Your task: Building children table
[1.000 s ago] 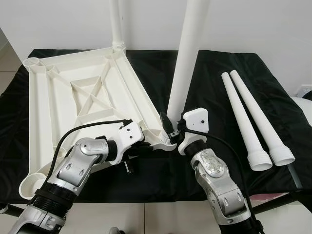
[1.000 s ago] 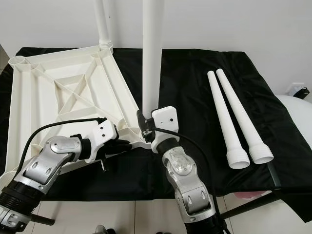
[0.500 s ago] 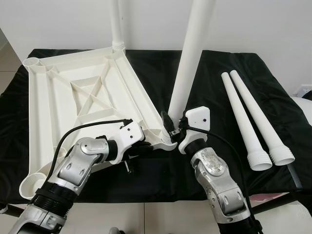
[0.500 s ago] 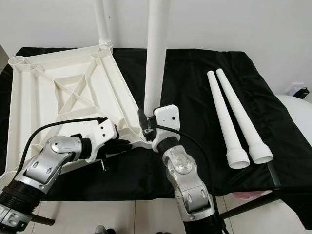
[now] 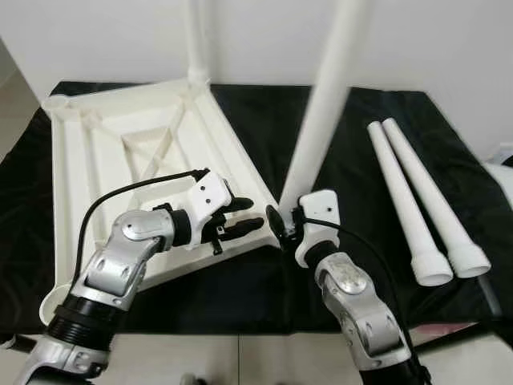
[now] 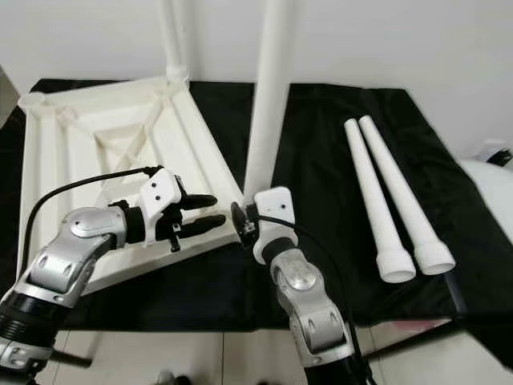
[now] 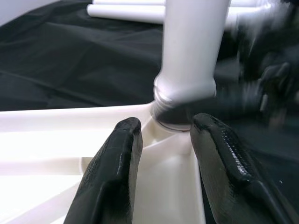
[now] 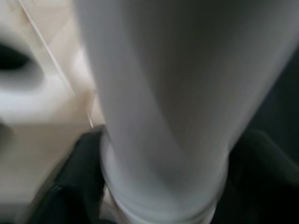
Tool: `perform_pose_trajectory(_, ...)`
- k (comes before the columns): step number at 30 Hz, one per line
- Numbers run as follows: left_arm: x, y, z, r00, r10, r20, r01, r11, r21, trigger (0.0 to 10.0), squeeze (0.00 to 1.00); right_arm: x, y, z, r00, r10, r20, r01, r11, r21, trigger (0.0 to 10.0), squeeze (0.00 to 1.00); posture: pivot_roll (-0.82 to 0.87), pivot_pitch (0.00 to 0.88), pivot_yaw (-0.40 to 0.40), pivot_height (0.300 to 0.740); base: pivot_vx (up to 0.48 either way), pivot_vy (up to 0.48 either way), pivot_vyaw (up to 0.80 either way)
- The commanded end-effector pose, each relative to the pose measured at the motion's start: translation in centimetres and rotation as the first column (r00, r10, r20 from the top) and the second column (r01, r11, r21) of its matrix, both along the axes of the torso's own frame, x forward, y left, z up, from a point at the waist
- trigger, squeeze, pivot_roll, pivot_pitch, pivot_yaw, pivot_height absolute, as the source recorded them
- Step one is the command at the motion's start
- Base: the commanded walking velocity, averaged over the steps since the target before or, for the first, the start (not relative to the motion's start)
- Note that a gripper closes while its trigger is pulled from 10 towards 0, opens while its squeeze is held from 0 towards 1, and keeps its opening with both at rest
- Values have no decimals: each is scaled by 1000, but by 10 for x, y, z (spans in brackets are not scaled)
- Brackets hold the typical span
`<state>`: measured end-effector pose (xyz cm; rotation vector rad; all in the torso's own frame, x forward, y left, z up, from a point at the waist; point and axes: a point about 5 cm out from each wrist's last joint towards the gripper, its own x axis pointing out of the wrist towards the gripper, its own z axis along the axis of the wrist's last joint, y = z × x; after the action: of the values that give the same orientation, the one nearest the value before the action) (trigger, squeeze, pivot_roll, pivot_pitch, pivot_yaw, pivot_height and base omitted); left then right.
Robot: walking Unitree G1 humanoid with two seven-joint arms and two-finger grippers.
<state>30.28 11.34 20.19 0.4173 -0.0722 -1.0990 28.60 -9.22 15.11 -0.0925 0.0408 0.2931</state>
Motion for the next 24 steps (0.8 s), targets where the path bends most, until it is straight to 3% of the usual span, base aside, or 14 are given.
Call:
perform_pose_trajectory(1, 1, 3, 3, 998, 56, 13, -55, 998, -34, 10000, 0, -2, -17, -31, 985, -81, -150, 72, 995, -66, 10000, 451, 8, 160, -1, 740, 0, 0, 0)
perform_pose_trajectory(2, 1, 4, 3, 998, 68, 13, -67, 997, -44, 10000, 0, -2, -16, -31, 986, -80, -147, 71, 995, -65, 10000, 0, 8, 159, 0, 740, 0, 0, 0)
perform_pose_trajectory(9, -2, 7, 6, 997, 83, -3, -82, 993, -90, 10000, 0, -2, -15, -27, 989, -65, -130, 58, 997, -53, 10000, 0, 10, 158, -1, 740, 0, 0, 0)
perform_pose_trajectory(14, -3, 8, 7, 996, 91, -4, -91, 991, -99, 10000, 0, -3, -10, -9, 1000, -11, -27, 12, 1000, 19, 10000, 0, 11, 158, -1, 740, 0, 0, 0)
perform_pose_trajectory(24, -3, 6, 9, 996, 89, -5, -89, 990, -113, 10000, 0, -1, -10, 6, 999, 0, 50, -3, 999, 51, 10000, 0, 8, 162, 0, 740, 0, 0, 0)
